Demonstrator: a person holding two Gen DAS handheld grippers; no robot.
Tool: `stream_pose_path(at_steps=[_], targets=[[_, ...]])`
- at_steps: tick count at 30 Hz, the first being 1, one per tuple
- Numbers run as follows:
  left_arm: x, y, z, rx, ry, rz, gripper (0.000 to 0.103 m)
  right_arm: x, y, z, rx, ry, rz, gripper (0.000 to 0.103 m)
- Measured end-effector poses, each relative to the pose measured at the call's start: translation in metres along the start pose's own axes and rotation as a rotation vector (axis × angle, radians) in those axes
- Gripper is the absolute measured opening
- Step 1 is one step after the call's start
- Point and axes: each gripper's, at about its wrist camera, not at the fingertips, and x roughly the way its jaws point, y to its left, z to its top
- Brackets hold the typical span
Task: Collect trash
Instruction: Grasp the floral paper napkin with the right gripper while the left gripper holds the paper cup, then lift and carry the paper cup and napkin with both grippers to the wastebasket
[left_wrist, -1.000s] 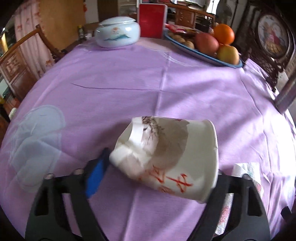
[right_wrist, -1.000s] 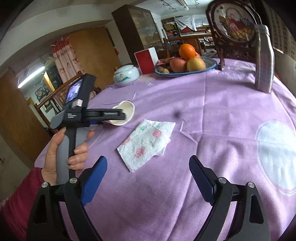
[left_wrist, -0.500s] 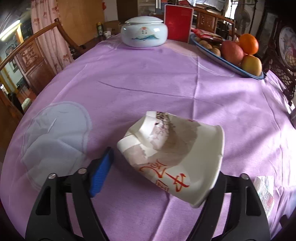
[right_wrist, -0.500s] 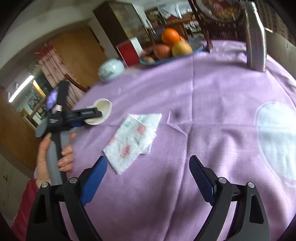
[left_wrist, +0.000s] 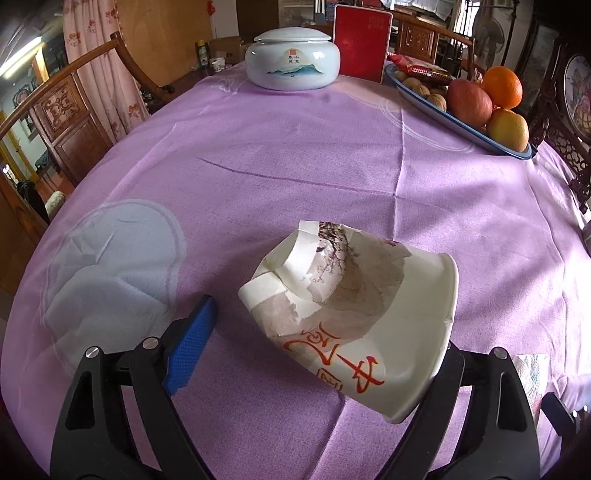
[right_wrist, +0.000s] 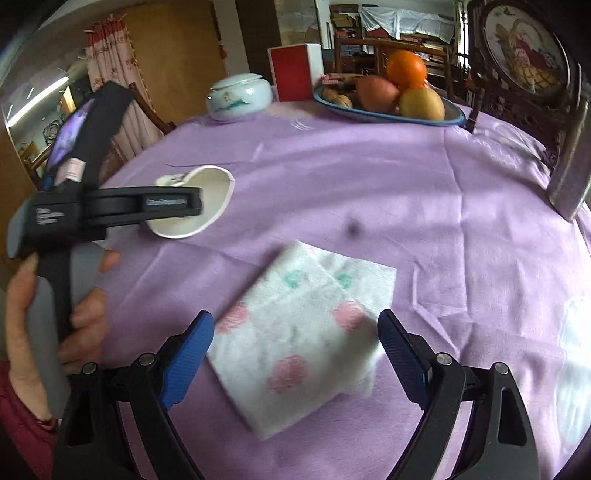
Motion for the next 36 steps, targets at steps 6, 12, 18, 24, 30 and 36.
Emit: stream_pose_path(at_steps=[6,12,18,24,30,36], targets=[[-0.003,-0.007,-0.004,0.035,-0.004,-0.012,0.085,0.003,0.008,-0.002,-0.054,0.009,-0.022,0.085],[-0.005,-0.012,-0.006,0.067,-0.025,0.01,0.085,-0.001,0.02,-0.005,-0.122,0.001,-0.018,0.047],[-0.01,-0.016,-0.008,0.095,-0.037,-0.026,0.068,-0.006,0.01,-0.002,-0.069,-0.006,0.02,0.01],[-0.018,-0.024,-0.011,0.136,-0.063,-0.075,0.051,-0.011,-0.007,0.0,0.01,-0.013,0.015,0.01],[-0.029,-0.02,-0.009,0.118,-0.097,-0.124,0.041,-0.016,-0.018,0.003,0.066,-0.034,0.026,0.01],[-0.03,-0.024,-0.011,0.137,-0.097,-0.129,0.041,-0.018,-0.022,0.002,0.084,-0.036,0.029,0.01]])
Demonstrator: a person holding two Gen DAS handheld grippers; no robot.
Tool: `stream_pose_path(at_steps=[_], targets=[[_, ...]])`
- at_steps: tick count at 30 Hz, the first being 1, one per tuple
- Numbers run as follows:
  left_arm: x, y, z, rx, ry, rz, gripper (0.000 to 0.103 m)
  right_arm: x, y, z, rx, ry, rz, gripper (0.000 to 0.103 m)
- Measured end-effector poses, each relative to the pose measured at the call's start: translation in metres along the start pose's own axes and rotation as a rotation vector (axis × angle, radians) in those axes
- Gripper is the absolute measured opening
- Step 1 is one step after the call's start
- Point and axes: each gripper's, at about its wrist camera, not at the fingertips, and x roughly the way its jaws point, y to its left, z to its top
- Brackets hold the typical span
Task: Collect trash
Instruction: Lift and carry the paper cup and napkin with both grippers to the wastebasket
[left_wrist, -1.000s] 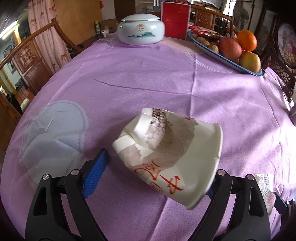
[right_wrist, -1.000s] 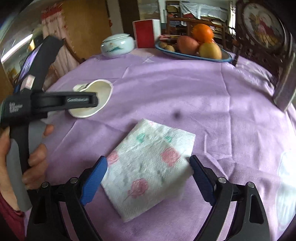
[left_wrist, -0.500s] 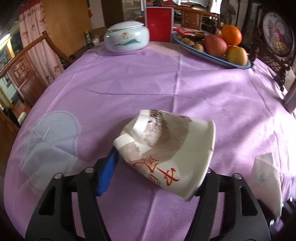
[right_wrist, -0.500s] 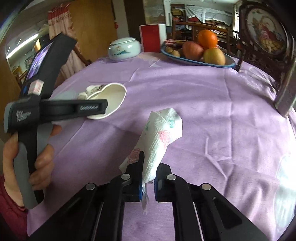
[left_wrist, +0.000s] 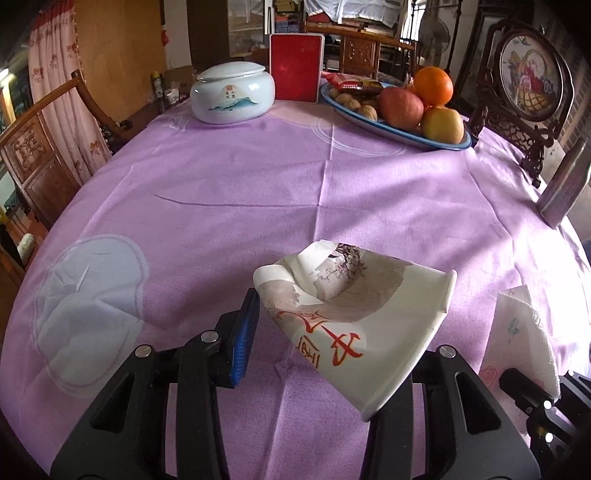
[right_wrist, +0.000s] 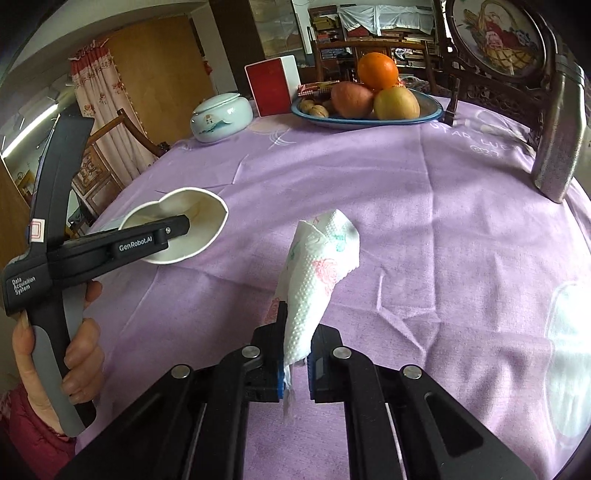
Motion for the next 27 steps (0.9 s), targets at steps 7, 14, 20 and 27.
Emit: stream_pose_path(at_steps=[7,14,20,27], targets=[[-0.017,-0.002,-0.001,0.013,-0.07,0.022,0.041,-0.009,-0.002,0.001,0.017,-0.027,0.022,0.01],[-0.048,-0.011,-0.018,0.072,-0.174,0.068,0.041,-0.016,-0.009,0.001,0.054,-0.043,0.035,0.01],[-0.087,-0.021,-0.055,0.132,-0.297,0.161,0.041,-0.027,-0.013,-0.004,0.094,-0.064,0.074,0.01],[-0.135,-0.032,-0.104,0.133,-0.385,0.149,0.041,-0.055,-0.007,-0.023,0.102,-0.148,0.113,0.01]])
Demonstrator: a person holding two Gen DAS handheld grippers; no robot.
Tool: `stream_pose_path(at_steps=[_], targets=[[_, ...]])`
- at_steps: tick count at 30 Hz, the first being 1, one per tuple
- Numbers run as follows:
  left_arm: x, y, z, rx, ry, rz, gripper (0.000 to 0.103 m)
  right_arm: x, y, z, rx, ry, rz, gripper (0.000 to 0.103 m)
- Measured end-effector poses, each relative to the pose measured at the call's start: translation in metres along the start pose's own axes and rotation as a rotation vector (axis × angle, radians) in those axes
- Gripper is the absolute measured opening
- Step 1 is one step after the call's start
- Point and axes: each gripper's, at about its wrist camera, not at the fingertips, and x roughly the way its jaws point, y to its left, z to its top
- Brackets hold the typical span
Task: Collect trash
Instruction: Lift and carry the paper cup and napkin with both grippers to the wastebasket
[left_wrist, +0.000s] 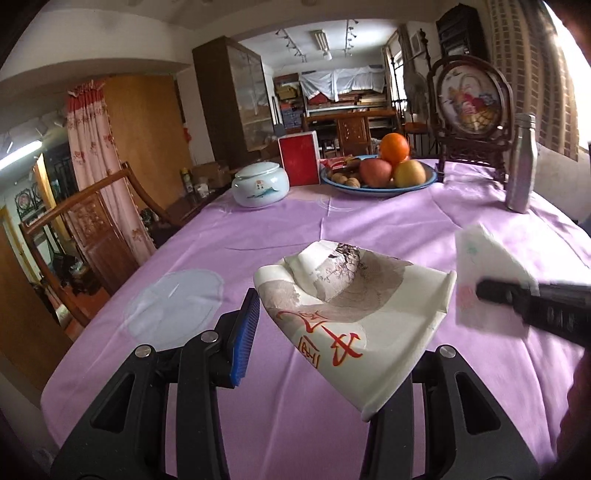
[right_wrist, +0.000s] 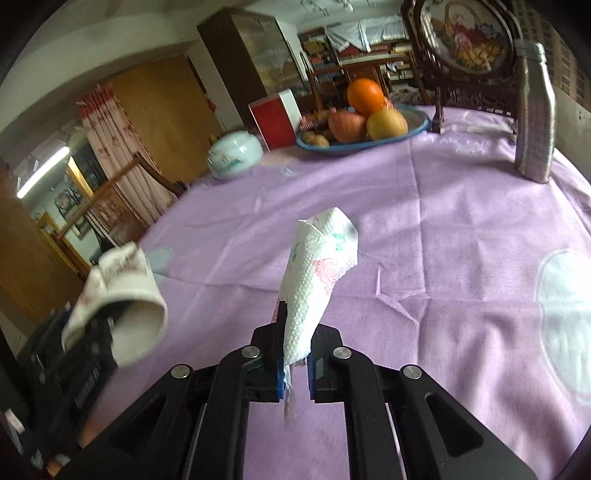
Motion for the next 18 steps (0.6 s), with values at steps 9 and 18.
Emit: stream_pose_path(at_steps=[9,18], targets=[[-0.082,0.004,-0.014,-0.005,-0.107,-0.01,0.041,-0.075,0.008,-0.039,0.012,-0.15,0.034,0.01],[-0.145,0.016,-0.025,-0.051,-0.171,-0.011,0.041,-0.158,0.04,-0.067,-0.025,-0.258,0.123,0.011]])
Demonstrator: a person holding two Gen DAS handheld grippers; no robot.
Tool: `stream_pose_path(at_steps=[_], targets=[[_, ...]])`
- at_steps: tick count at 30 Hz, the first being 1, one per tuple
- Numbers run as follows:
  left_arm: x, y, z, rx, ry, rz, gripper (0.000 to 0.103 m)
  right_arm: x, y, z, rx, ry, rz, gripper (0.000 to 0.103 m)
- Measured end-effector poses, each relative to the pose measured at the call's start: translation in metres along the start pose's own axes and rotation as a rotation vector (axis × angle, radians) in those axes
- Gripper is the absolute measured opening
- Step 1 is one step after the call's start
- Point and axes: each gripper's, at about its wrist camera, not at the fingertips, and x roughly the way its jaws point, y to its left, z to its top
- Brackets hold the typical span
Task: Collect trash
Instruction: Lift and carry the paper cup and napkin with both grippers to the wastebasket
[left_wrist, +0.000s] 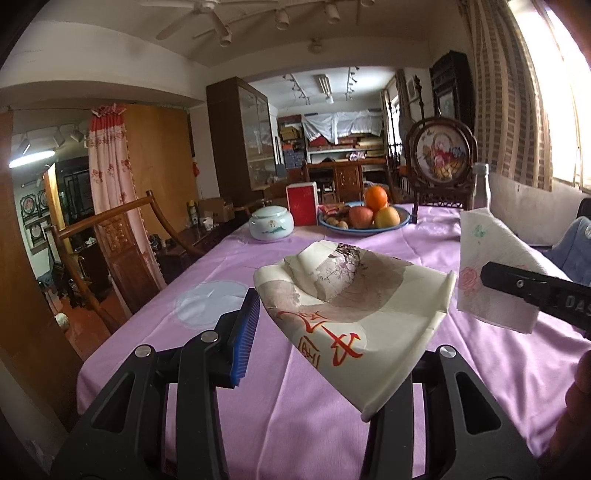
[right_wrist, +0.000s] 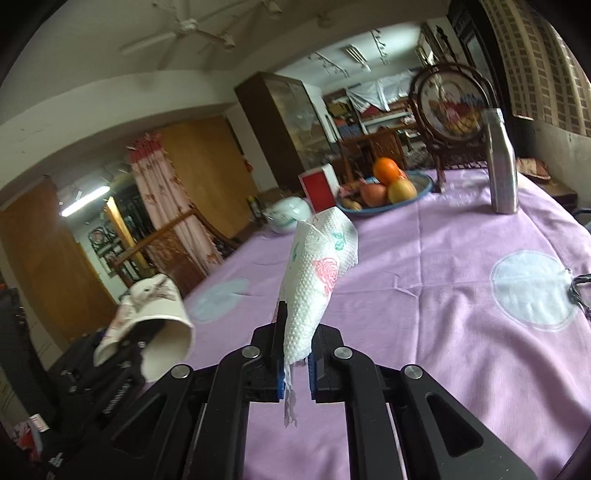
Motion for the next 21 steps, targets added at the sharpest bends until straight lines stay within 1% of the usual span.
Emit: stream_pose_path(at_steps=[4,12,16,21], targets=[[-0.032,0.012,-0.002,-0.015,-0.036,0.028,0.041,-0.027,0.02,-0.006,-0.013,-0.026,0.055,0.011],[-0.092,0.05,-0.012,-0.053,-0.099,0.109,0.041,-0.063,0.078,-0.025,-0.083,-0.044,0.15,0.012],[-0.123,0.075,-0.023,-0.067,-0.131,0.167,0.041,-0.075,0.107,-0.036,-0.118,-0.039,0.198,0.012],[-0.146,0.105,-0.042,-0.096,-0.138,0.223,0.041,-0.078,0.145,-0.054,-0.162,-0.005,0.258,0.012]])
